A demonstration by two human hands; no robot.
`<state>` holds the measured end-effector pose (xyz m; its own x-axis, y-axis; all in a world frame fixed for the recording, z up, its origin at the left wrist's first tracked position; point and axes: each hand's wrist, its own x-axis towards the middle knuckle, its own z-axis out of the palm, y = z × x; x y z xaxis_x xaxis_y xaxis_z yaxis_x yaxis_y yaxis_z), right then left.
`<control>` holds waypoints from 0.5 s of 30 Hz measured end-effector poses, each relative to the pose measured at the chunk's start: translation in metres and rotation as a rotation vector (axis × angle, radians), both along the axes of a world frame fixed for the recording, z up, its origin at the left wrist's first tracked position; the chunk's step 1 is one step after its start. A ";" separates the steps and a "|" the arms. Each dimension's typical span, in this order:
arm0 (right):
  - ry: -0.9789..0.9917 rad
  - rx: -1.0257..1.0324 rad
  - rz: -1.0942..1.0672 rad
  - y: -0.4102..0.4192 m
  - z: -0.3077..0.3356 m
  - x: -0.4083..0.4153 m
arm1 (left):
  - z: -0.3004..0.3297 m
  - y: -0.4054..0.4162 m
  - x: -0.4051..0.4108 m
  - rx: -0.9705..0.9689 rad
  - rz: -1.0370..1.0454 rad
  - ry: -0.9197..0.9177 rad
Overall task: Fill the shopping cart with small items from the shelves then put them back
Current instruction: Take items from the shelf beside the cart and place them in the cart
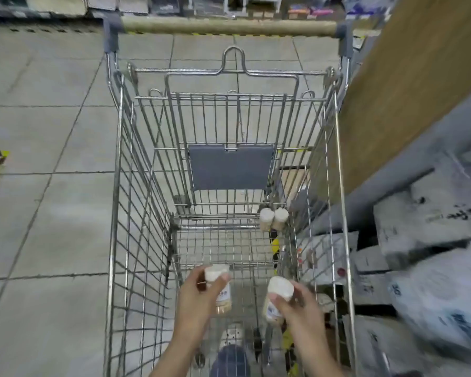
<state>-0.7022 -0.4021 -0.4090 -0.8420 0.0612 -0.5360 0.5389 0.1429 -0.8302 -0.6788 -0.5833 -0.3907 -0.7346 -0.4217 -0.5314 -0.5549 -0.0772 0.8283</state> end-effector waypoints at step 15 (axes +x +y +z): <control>0.021 0.385 0.125 -0.061 -0.192 -0.173 | -0.191 -0.032 -0.180 -0.151 -0.323 -0.049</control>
<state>-0.8750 -0.4630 -0.6007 -0.8662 0.1507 -0.4765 0.4812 0.5091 -0.7137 -0.8585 -0.6153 -0.5815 -0.8179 -0.2485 -0.5189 -0.5703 0.2303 0.7885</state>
